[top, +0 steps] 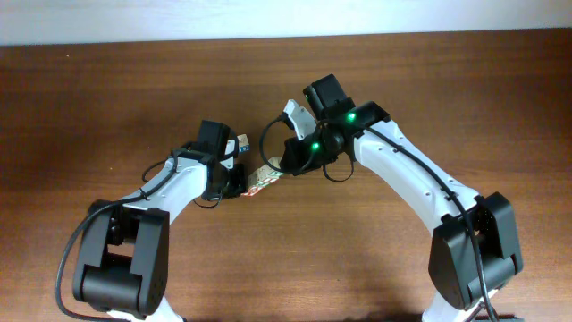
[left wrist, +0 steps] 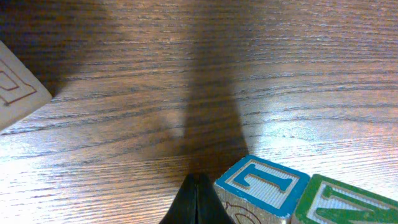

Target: Rotate 5 blocks

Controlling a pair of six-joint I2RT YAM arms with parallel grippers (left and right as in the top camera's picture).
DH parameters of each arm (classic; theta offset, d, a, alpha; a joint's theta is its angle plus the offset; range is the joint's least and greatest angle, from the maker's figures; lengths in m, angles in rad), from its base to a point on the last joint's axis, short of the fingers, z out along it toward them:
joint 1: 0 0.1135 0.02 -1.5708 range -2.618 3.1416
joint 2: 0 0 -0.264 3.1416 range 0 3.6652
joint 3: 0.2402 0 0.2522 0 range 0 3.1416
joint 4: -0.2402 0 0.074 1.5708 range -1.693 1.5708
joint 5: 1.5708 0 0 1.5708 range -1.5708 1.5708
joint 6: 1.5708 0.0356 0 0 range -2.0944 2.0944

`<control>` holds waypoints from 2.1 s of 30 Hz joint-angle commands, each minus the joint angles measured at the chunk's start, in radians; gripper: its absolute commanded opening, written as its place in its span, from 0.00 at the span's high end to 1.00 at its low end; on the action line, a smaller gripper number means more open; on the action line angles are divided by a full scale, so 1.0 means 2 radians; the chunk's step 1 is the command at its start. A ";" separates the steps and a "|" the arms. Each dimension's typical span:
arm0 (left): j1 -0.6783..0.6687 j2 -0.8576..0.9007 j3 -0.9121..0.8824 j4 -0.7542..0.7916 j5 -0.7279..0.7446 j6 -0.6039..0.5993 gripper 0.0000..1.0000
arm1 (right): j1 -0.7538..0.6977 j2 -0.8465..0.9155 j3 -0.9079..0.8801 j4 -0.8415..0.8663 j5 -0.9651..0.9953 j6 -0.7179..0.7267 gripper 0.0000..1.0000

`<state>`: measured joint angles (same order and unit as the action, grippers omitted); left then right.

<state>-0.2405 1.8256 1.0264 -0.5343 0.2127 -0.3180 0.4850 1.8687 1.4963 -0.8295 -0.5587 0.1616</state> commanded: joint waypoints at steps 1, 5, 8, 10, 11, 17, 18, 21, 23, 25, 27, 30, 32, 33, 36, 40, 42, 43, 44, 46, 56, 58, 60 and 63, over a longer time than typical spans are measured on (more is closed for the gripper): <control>-0.023 0.003 0.004 0.009 0.106 -0.001 1.00 | 0.033 0.023 -0.011 0.004 -0.012 0.006 0.96; -0.023 0.003 0.004 0.009 0.107 -0.001 1.00 | 0.034 0.023 -0.011 0.003 -0.001 0.010 0.96; -0.023 0.003 0.004 0.009 0.107 -0.002 1.00 | 0.045 0.024 -0.011 0.004 0.025 0.019 0.96; -0.023 0.003 0.004 0.009 0.107 -0.001 1.00 | 0.050 0.025 -0.011 0.005 0.037 0.025 0.96; -0.023 0.003 0.004 0.009 0.107 -0.001 1.00 | 0.050 0.025 -0.011 0.006 0.041 0.029 0.96; -0.023 0.003 0.004 0.009 0.107 -0.002 1.00 | 0.050 0.025 -0.011 0.009 0.041 0.029 0.96; -0.023 0.003 0.004 0.009 0.107 -0.002 1.00 | 0.050 0.026 -0.011 0.010 0.041 0.029 0.96; -0.023 0.003 0.004 0.009 0.107 -0.002 1.00 | 0.050 0.025 -0.011 0.012 0.041 0.029 0.96; -0.023 0.003 0.004 0.009 0.107 -0.002 1.00 | 0.050 0.026 -0.011 0.013 0.041 0.029 0.96; -0.023 0.003 0.004 0.009 0.107 -0.002 1.00 | 0.055 0.026 -0.011 0.013 0.051 0.029 0.96; -0.023 0.003 0.004 0.009 0.107 -0.002 1.00 | 0.062 0.026 -0.011 0.015 0.064 0.029 0.96; -0.023 0.003 0.004 0.009 0.107 -0.002 1.00 | 0.063 0.026 -0.011 0.017 0.067 0.035 0.96; -0.023 0.003 0.004 0.009 0.107 -0.002 1.00 | 0.063 0.026 -0.011 0.017 0.067 0.035 0.96; -0.023 0.003 0.004 0.009 0.107 -0.002 1.00 | 0.063 0.026 -0.011 0.017 0.067 0.035 0.96; -0.023 0.003 0.004 0.009 0.107 -0.002 1.00 | 0.063 0.026 -0.011 0.019 0.071 0.042 0.96; -0.022 0.003 0.004 0.009 0.107 -0.002 1.00 | 0.063 0.026 -0.011 0.023 0.075 0.042 0.96; -0.017 0.003 0.004 0.007 0.107 -0.006 1.00 | 0.063 0.026 -0.011 0.023 0.076 0.042 0.96; -0.014 0.003 0.004 0.006 0.107 -0.006 1.00 | 0.063 0.026 -0.011 0.023 0.076 0.042 0.96; -0.011 0.003 0.004 0.005 0.107 -0.006 1.00 | 0.063 0.026 -0.011 0.023 0.076 0.042 0.96; -0.005 0.003 0.004 0.002 0.106 -0.005 1.00 | 0.063 0.026 -0.011 0.024 0.076 0.042 0.96; 0.007 0.003 0.004 0.002 0.099 -0.005 1.00 | 0.066 0.026 -0.011 0.030 0.084 0.046 0.96; 0.018 0.003 0.004 0.002 0.099 -0.005 1.00 | 0.066 0.027 -0.011 0.030 0.084 0.046 0.96; 0.031 0.003 0.004 0.002 0.099 -0.005 1.00 | 0.068 0.027 -0.011 0.030 0.084 0.046 0.96; 0.034 0.003 0.004 0.002 0.095 -0.005 1.00 | 0.075 0.028 -0.011 0.032 0.090 0.046 0.96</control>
<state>-0.1780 1.8256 1.0264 -0.5339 0.3717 -0.3187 0.5987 1.8484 1.5223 -0.7471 -0.4648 0.2550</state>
